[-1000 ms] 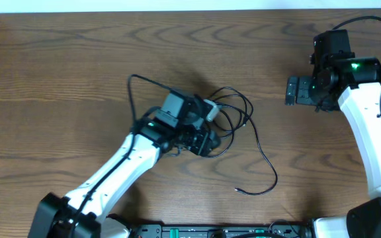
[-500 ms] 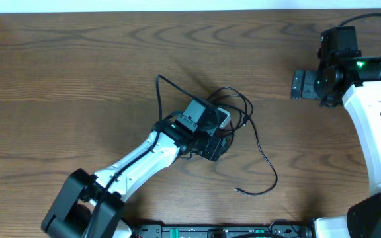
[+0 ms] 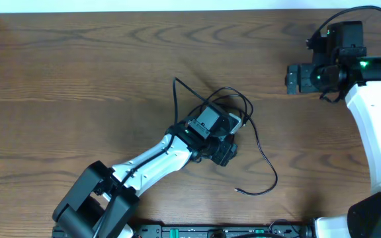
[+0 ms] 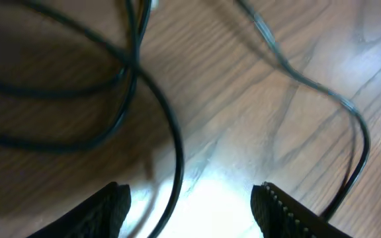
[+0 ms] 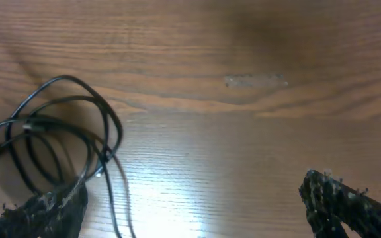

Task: Untangle cables
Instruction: 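Lower the left gripper onto the black cable and grasp it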

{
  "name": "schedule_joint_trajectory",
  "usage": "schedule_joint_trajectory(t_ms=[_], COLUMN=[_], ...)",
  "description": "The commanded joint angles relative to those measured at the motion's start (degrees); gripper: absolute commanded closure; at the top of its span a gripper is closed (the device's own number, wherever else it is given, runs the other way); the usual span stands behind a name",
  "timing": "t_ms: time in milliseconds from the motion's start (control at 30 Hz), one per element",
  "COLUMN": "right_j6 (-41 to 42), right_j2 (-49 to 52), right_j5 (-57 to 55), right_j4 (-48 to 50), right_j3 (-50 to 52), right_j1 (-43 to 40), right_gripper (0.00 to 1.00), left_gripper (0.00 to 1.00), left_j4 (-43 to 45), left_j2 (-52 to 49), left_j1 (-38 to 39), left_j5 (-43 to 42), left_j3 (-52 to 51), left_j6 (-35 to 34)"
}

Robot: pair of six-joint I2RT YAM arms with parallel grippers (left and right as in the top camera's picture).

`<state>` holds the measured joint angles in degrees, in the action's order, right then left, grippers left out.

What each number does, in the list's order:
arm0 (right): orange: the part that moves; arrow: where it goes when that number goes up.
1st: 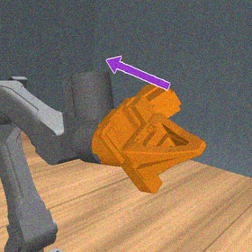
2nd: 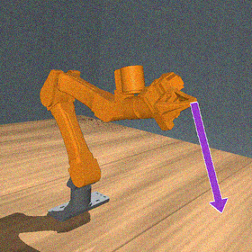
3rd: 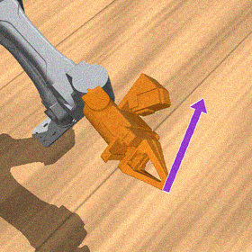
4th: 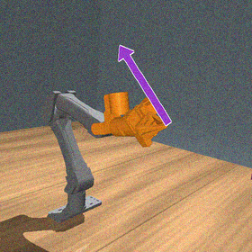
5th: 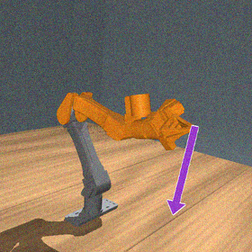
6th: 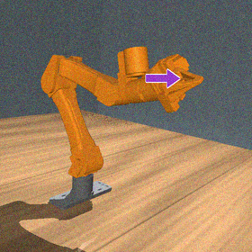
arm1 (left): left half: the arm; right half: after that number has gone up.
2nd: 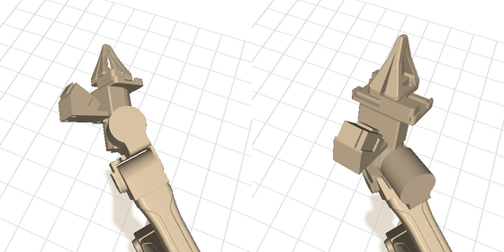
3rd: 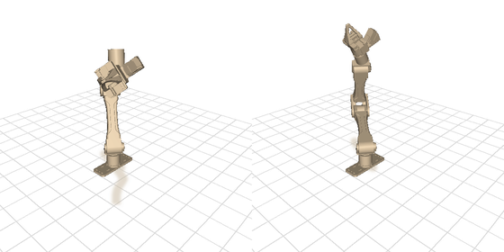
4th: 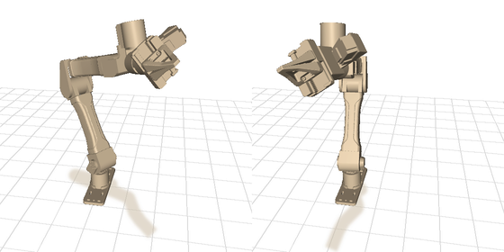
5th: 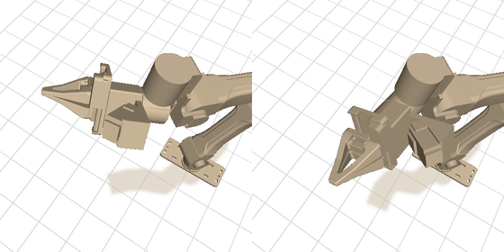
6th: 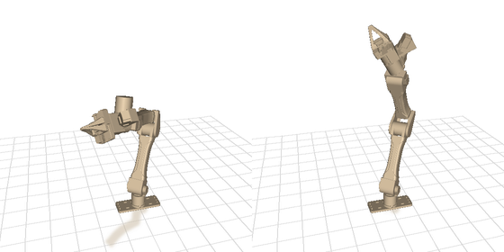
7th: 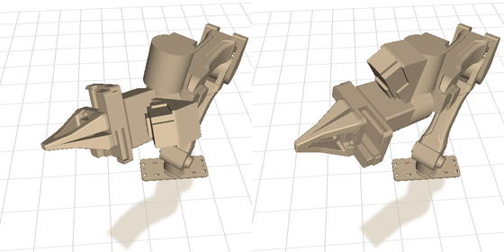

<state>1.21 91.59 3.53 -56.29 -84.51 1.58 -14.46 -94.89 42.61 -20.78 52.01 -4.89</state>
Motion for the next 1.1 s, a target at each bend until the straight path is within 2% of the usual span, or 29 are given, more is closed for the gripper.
schedule_joint_trajectory(t_ms=[0,200,733,833,1067], right_j6=[-0.4,-0.4,-0.4,-0.4,-0.4], right_j2=[0.2,0.2,0.2,0.2,0.2], right_j5=[0.3,5.1,5.1,5.0,5.1], right_j4=[-0.7,-1.0,-1.2,-1.2,-1.3], right_j3=[0.3,0.3,0.3,0.3,0.3], right_j1=[-2.6,-5.1,-5.2,-5.2,-5.2], right_gripper=[0.01,0.01,0.01,0.01,0.01], left_gripper=[0.36,0.36,0.37,0.48,0.47], left_j4=[1.4,2.3,5.2,5.2,5.0], left_j2=[-1.3,-4.2,-5.1,-5.1,-5.1], left_j1=[0.3,0.5,0.5,0.5,0.6], left_j5=[1.6,7.5,8.0,8.0,7.9], left_j3=[-0.5,-0.5,-0.5,-0.5,-0.5], left_j6=[-0.3,-0.2,-0.1,-0.1,-0.1])
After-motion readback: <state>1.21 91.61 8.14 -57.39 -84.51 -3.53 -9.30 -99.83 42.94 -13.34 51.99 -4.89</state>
